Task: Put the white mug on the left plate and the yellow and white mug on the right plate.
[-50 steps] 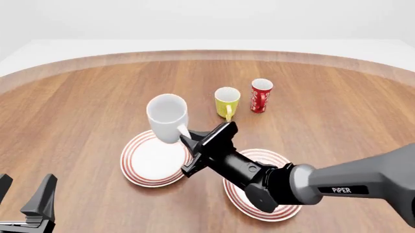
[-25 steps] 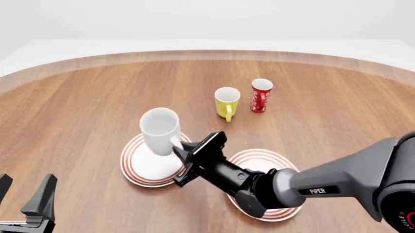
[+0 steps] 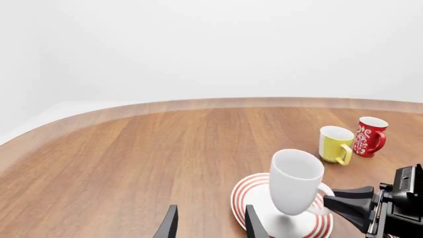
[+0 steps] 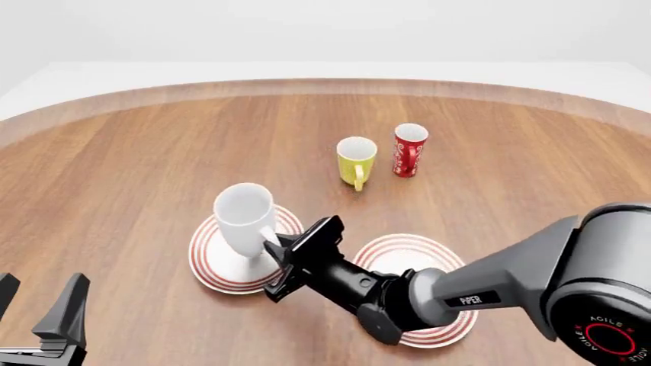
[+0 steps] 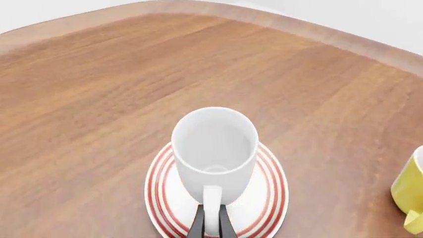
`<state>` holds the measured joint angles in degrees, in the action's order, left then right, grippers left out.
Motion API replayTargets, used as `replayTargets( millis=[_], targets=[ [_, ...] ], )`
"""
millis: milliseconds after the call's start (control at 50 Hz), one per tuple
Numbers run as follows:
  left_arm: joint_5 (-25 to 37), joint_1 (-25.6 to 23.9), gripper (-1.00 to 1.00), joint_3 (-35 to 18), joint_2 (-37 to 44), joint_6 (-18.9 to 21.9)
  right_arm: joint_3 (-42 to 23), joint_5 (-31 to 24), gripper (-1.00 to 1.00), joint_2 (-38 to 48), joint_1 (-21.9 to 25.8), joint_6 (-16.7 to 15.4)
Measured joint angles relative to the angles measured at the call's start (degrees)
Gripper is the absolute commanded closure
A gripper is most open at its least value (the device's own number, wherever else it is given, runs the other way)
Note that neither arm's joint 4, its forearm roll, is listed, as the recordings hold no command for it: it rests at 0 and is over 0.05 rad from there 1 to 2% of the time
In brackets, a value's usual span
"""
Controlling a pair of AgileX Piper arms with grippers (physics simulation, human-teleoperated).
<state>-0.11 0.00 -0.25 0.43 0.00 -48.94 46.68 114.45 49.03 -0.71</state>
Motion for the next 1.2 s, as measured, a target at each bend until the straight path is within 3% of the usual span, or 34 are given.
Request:
replayTargets(
  millis=[480,500,1200],
  targets=[
    [0.0,0.0,-1.00,0.0,0.0,0.0,-1.5,-0.7,1.00,2.6,0.2,0.3],
    [0.0,0.0,-1.00,0.0,0.0,0.0,-1.6,-0.8,-1.00,2.7,0.2,0.3],
    [0.0,0.0,-1.00,0.0,0.0,0.0,-1.0,-1.0,-1.00,2.3,-0.6,0.3]
  ],
)
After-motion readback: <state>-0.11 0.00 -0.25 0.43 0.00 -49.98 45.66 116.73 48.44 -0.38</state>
